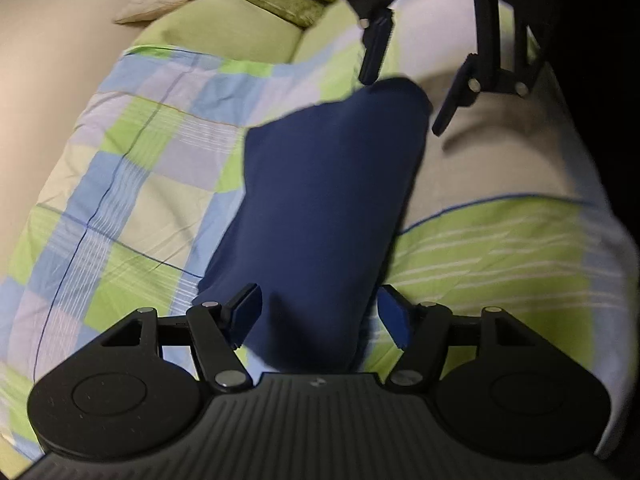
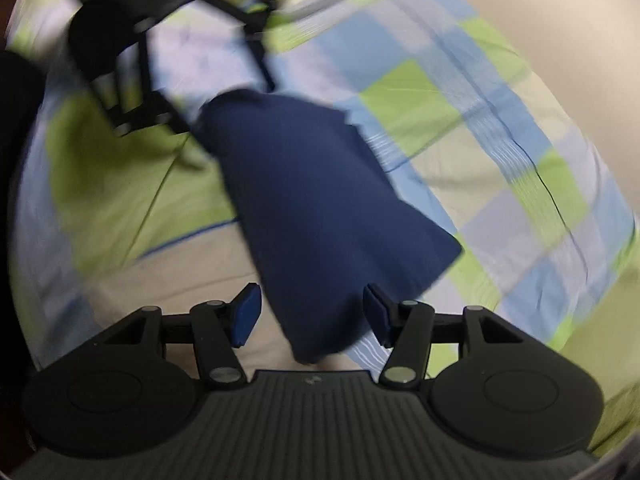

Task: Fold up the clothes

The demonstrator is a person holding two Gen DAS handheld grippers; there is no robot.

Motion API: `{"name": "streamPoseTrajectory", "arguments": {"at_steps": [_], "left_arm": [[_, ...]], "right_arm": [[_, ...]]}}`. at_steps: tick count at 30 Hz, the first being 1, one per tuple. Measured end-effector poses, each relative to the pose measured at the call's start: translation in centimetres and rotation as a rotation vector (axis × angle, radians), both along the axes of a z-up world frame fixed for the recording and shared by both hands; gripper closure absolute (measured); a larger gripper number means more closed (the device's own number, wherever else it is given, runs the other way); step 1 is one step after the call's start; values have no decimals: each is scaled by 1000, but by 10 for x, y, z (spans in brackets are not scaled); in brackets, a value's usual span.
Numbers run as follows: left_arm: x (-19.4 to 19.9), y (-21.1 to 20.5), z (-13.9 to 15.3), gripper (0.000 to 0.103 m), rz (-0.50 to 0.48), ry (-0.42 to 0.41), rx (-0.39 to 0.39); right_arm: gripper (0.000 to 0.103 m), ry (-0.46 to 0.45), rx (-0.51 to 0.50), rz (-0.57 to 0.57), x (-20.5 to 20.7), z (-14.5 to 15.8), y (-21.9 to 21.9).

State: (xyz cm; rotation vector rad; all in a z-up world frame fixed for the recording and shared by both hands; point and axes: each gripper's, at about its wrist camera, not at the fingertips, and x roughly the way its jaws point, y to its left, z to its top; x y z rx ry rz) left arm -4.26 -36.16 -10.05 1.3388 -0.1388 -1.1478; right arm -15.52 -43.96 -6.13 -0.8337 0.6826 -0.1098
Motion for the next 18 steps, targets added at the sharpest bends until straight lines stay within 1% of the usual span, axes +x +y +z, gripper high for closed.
{"name": "streamPoseTrajectory", "arguments": {"at_steps": [1,2,5,9,10,12,14,16,18], "left_arm": [[3,-4,-6,36,9,-42,4],[6,-6,-10,35,14,-59,7],[16,-8,-17,35,17,-62,-6],[19,-7,-29,37,16,-108,-19],[19,-7,-31,39,15,-123,-19],[20,-8,-30,42,14,-117,-8],[20,-8,-25,51,12,-99,8],[16,-6,-15,56,14,-81,6],[9,-6,-2,56,22,-51,-14]], "right_arm": [[50,7,-53,5,5,-5,2],[50,17,-95,9,9,-8,3],[48,65,-190,17,22,-15,0],[48,81,-297,73,30,-26,-2],[48,77,-301,79,32,-27,-2],[48,71,-315,85,38,-30,-3],[63,90,-277,73,44,-25,-6],[71,93,-238,68,44,-17,-10],[73,68,-205,65,39,1,-18]]}}
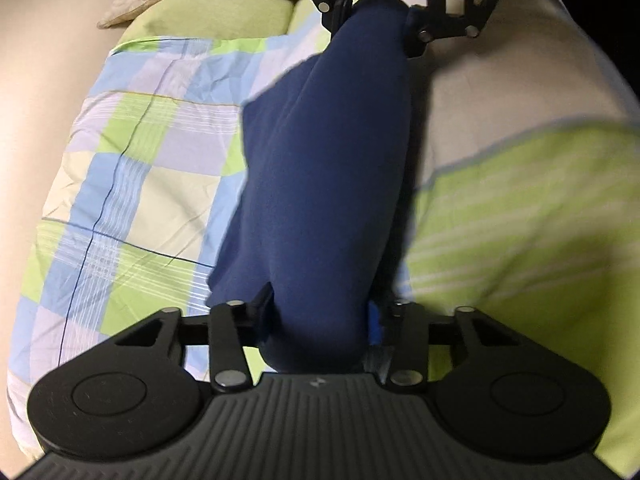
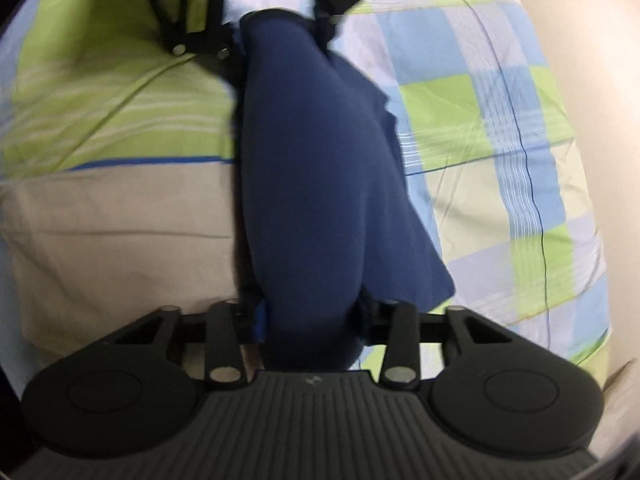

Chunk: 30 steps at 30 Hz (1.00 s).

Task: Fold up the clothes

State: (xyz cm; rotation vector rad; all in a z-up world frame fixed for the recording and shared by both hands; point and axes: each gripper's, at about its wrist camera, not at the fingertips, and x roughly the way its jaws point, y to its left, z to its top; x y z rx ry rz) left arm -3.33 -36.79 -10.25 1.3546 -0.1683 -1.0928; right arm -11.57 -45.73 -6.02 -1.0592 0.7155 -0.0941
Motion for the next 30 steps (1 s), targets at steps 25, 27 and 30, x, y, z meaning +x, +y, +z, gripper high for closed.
{"name": "streamPoseTrajectory", "arguments": {"at_steps": [25,27,30], "left_arm": [[-11,22,-24,51,-5,84,-61],[0,24,-20,52,12,167,-74],[1,24,-19,53,16,161,-68]], "right_arm": [[57,-48,-72,53,-19,-21,25],[66,-20,18,27,-9,-20,13],[68,-17,80,9,-10,-19,5]]}}
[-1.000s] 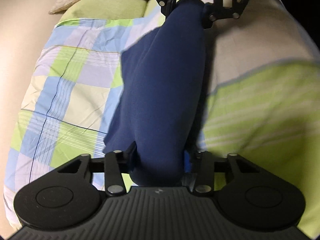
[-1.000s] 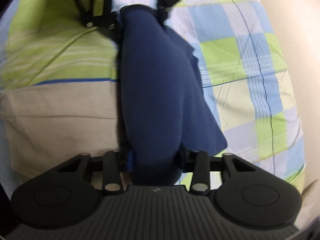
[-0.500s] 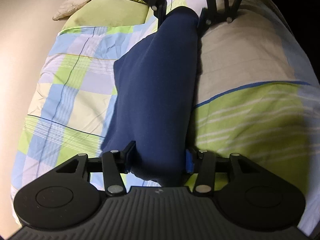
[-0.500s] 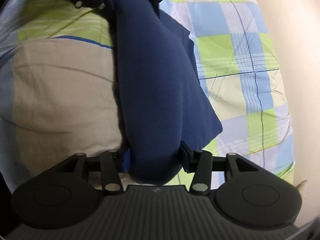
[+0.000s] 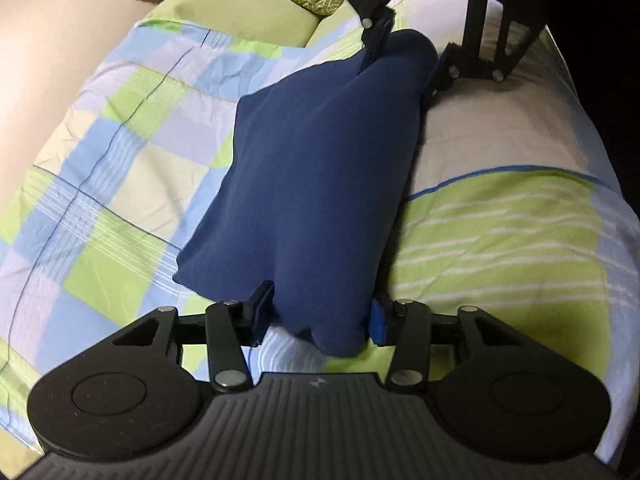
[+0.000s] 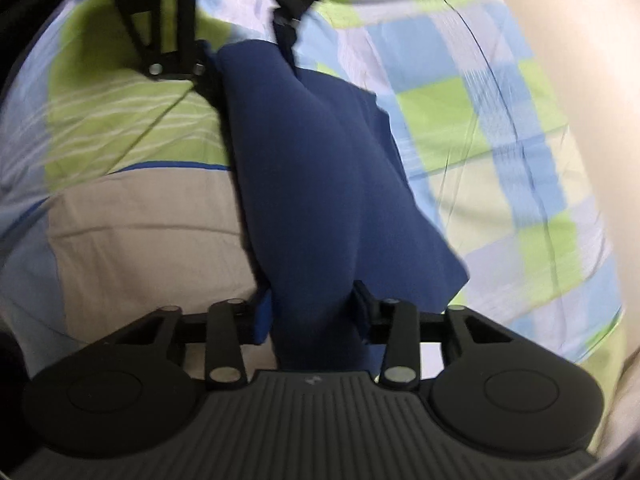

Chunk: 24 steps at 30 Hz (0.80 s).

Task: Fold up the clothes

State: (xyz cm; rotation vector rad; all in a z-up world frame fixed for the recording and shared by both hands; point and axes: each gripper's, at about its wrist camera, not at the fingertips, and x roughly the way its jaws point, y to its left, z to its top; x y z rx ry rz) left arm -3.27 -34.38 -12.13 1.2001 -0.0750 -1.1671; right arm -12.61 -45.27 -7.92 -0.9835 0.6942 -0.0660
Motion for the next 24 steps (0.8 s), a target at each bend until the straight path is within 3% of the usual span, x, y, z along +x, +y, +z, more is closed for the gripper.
{"name": "streamPoseTrajectory", "arguments": {"at_steps": [5,9,15,17,21,24], "left_arm": [[-9,12,6,52,7,-50,17],[-8,28,31,51,36,-3,-11],[-7,41,69,50,-3,142,-102],[-2,40,79,50,9,155,-139],[9,7,92,50,71,164,-215],[13,-26,72,50,81,161,-176]], "right_arm": [[63,-8,-34,2,-11,0,4],[63,-47,14,-33,-32,17,4],[63,-215,154,-1,-66,44,3],[63,-262,219,14,-67,51,2],[63,-320,403,-30,-42,58,-24],[64,-323,494,-54,-9,47,-46]]}}
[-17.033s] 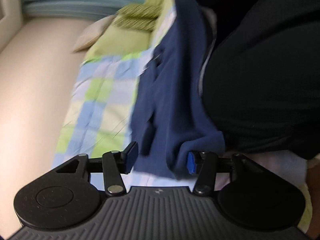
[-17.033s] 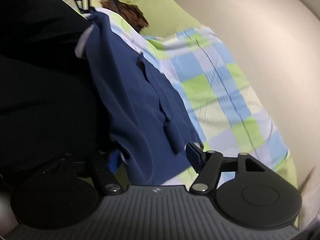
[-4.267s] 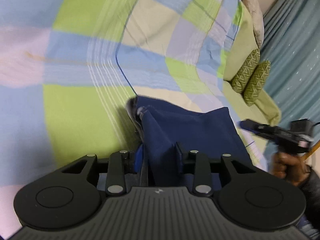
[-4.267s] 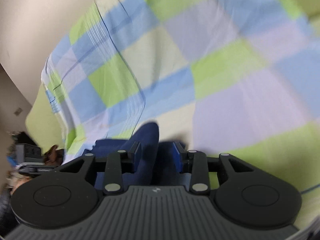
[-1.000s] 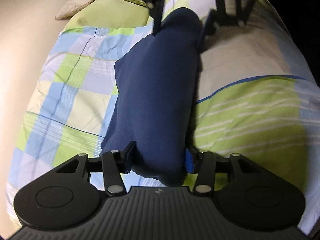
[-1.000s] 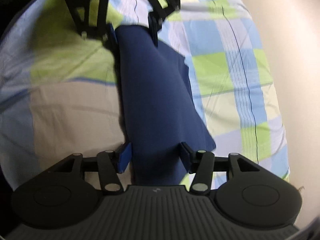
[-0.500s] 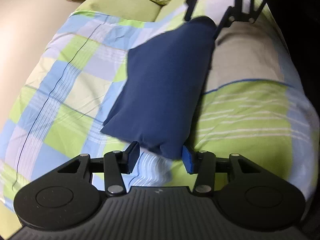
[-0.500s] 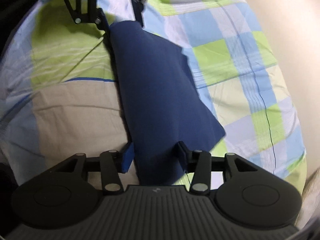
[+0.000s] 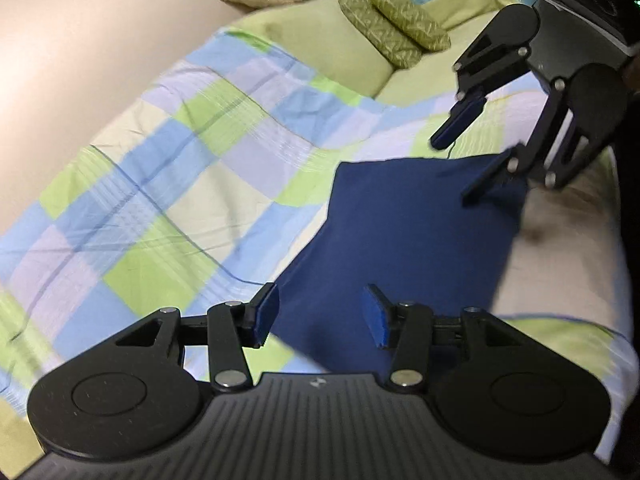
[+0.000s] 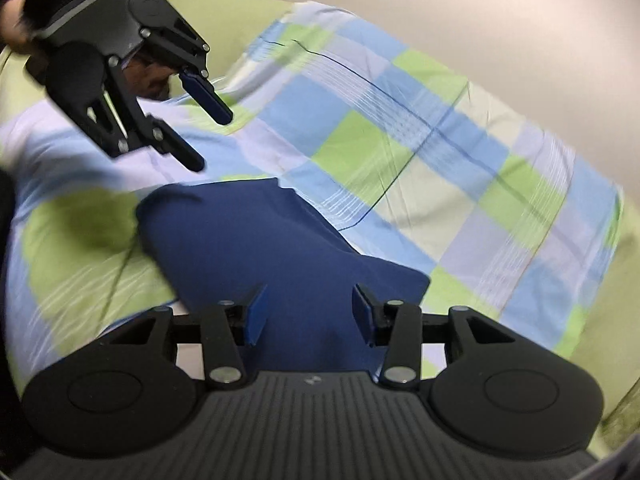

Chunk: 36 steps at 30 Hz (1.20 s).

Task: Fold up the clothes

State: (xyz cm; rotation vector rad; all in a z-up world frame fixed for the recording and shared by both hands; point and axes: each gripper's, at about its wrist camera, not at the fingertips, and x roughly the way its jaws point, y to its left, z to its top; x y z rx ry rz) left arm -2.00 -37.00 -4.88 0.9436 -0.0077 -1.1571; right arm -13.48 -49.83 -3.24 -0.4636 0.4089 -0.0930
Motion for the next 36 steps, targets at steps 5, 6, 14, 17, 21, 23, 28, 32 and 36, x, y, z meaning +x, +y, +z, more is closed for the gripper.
{"name": "streamPoseTrajectory", "arguments": {"at_steps": [5,6,14,17,21,23,28,32,36], "left_arm": [[20,-24,-28,53,-28,36,53],[27,-26,-22,53,-5,49,36],[75,-57,-27,54,88,96,-4],[91,-68,-33,54,98,133,-23],[103,-77,-33,54,115,170,-31],[109,-69,-25,54,148,188,-64],[126,-50,-12,54,223,284,-94],[141,-52,-12,56,253,436,-74],[142,-62,-17,67,261,423,-26]], "right_arm": [[66,62,27,68,16,-11,-25],[67,41,44,59,15,-7,-31],[62,41,121,40,48,-22,-80],[61,14,151,7,55,-25,-94],[59,9,236,-23,60,-28,-109],[60,10,270,-35,59,-22,-109],[61,-25,273,-81,50,-6,-110],[61,-9,392,-114,61,-14,-129],[60,-29,575,-142,67,-18,-149]]}}
